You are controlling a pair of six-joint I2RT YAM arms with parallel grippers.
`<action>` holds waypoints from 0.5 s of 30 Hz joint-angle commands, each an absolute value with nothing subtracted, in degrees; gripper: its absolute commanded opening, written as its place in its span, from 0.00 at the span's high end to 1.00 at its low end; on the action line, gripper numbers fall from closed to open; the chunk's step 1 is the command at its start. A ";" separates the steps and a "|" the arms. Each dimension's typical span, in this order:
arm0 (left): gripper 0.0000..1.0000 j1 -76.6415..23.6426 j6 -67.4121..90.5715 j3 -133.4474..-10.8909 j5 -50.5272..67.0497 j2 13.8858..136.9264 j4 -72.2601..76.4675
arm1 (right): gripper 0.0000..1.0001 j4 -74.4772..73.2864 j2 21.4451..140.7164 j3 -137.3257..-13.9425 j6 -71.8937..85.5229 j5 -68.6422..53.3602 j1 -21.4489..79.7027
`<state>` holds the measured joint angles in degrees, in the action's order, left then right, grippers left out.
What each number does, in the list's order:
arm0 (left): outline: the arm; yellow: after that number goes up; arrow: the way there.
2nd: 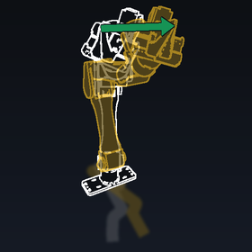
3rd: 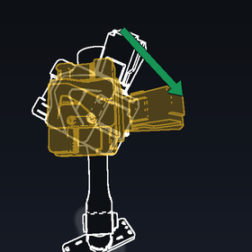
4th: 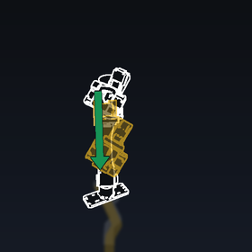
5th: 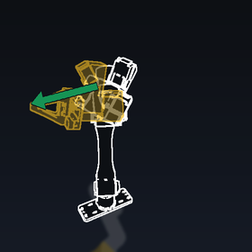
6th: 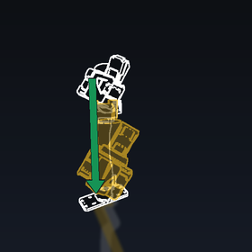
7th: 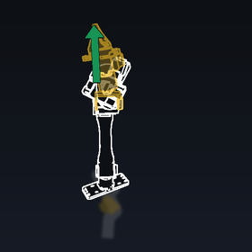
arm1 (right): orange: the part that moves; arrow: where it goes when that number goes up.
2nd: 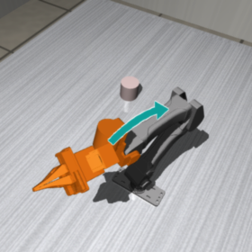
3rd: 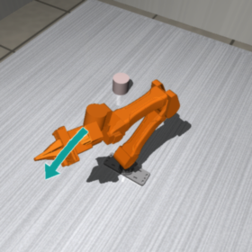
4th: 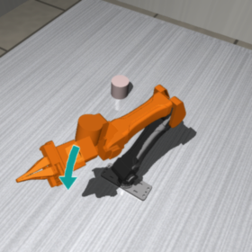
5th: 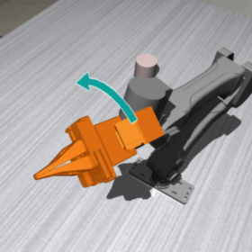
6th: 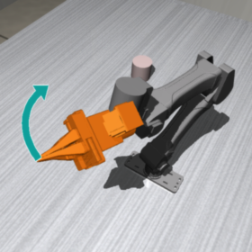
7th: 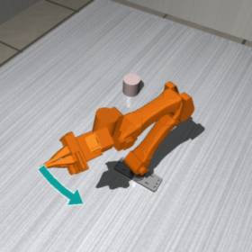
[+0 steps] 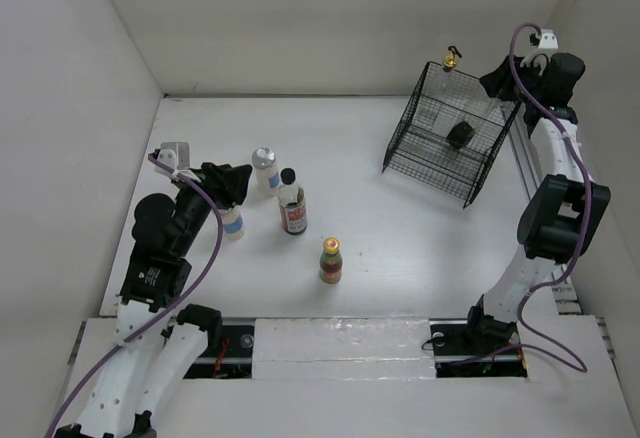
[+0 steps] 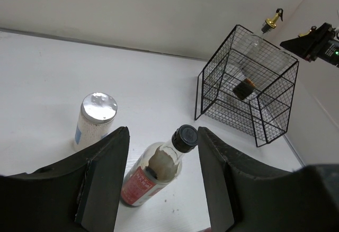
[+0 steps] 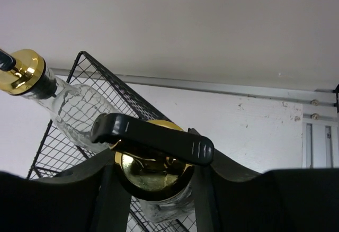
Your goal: Organize the condiment bottles
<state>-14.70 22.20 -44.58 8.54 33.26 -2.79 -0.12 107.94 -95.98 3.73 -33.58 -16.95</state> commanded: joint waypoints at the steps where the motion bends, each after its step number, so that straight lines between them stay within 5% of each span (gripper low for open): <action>1: 0.50 -15.38 22.50 -44.47 8.88 32.87 -0.62 | 0.51 2.46 104.33 -94.75 4.83 -32.34 -16.17; 15: 0.50 -15.38 22.50 -44.47 8.88 32.87 -0.62 | 0.25 1.32 103.28 -98.08 5.98 -32.34 -15.12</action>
